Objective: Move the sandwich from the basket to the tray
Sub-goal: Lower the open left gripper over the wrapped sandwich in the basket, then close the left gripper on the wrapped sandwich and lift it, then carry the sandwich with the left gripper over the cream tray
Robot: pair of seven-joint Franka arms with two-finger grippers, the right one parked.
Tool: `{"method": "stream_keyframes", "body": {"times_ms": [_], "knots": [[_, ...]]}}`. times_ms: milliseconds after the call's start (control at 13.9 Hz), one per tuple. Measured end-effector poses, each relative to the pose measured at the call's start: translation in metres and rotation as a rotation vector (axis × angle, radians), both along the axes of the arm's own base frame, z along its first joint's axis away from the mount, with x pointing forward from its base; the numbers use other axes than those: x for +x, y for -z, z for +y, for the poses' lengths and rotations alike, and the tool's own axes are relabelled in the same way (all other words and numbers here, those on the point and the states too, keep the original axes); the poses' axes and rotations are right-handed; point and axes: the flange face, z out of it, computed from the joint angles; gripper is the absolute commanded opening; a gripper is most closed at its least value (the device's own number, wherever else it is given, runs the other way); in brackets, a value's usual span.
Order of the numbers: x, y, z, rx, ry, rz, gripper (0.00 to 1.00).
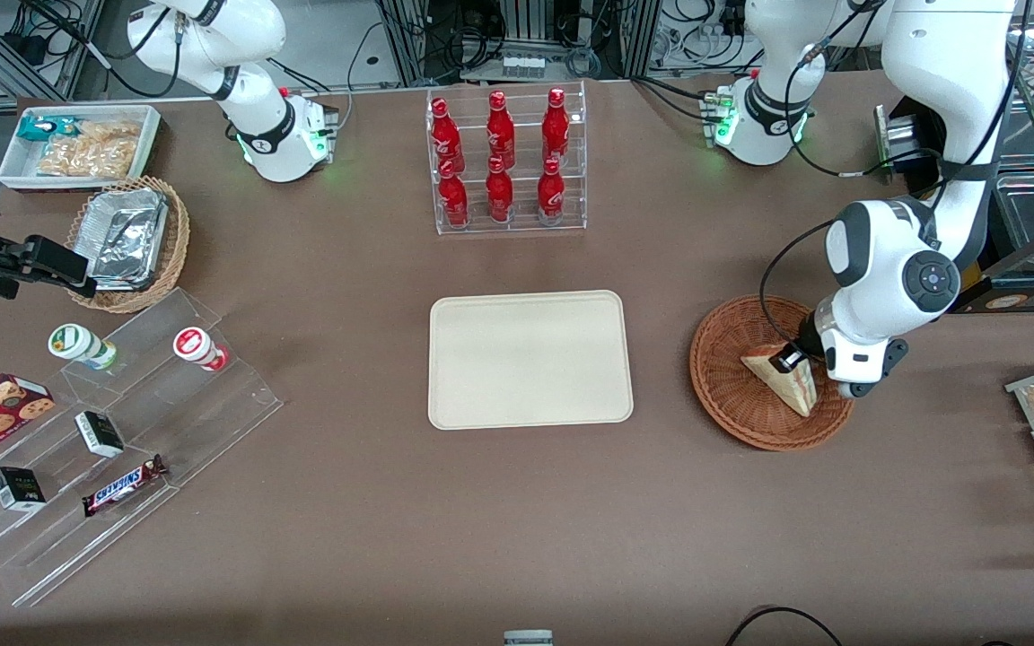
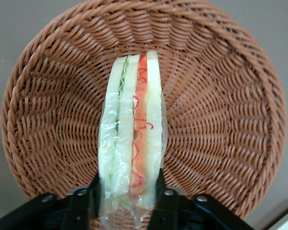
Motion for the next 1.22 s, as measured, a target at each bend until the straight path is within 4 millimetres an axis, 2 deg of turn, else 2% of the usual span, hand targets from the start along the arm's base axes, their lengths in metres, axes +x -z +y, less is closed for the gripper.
{"method": "stream_keyframes", "body": {"times_ms": [216, 504, 576, 647, 791, 1223], "knots": [[0.009, -0.013, -0.003, -0.004, -0.005, 0.022, 0.02], [0.024, -0.067, -0.019, 0.017, 0.165, 0.201, 0.01], [0.027, -0.078, -0.032, 0.026, 0.217, 0.208, 0.01], [0.029, -0.083, -0.050, 0.032, 0.263, 0.204, 0.02], [0.027, -0.081, -0.090, 0.033, 0.375, 0.198, 0.02], [0.025, -0.057, -0.230, 0.048, 0.619, 0.168, 0.00]]}}
